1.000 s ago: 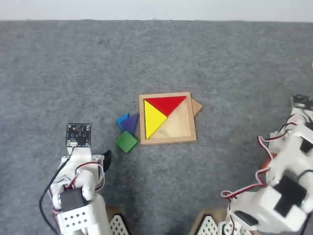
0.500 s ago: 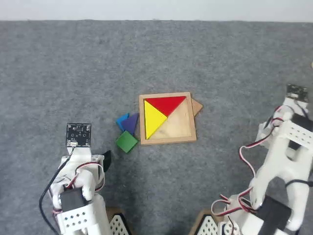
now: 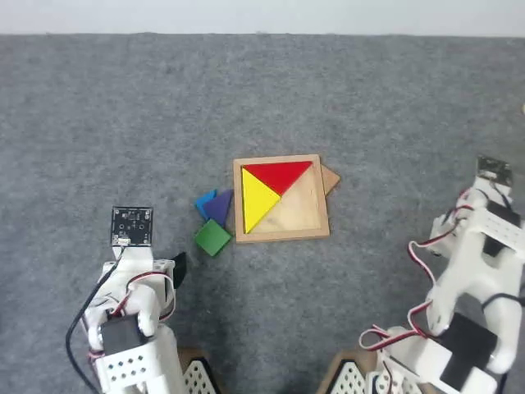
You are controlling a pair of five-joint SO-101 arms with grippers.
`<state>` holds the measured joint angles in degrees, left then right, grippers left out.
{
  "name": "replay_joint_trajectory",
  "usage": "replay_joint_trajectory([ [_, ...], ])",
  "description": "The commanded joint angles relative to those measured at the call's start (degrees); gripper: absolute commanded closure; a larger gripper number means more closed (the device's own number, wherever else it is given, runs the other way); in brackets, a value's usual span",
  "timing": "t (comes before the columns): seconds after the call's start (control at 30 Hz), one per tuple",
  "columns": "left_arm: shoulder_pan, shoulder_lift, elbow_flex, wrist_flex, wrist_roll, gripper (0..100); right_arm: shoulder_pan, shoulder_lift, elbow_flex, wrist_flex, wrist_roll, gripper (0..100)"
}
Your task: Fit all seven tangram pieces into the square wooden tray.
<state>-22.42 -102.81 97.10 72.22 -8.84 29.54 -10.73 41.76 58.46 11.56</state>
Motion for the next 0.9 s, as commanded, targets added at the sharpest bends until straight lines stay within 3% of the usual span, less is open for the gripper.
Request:
replay_joint_trajectory([
  [0.0,0.0,-1.23,-0.66,0.18,0.26,70,1.63,-0.22,0.79,-4.26,2.46,75.1],
  [0.2,0.0,-1.23,-0.66,0.18,0.26,70,1.71,-0.22,5.01,-9.98,2.64,75.0],
  [0.87,0.0,-1.23,-0.66,0.18,0.26,70,6.29,0.48,5.36,-9.98,6.07,75.3],
])
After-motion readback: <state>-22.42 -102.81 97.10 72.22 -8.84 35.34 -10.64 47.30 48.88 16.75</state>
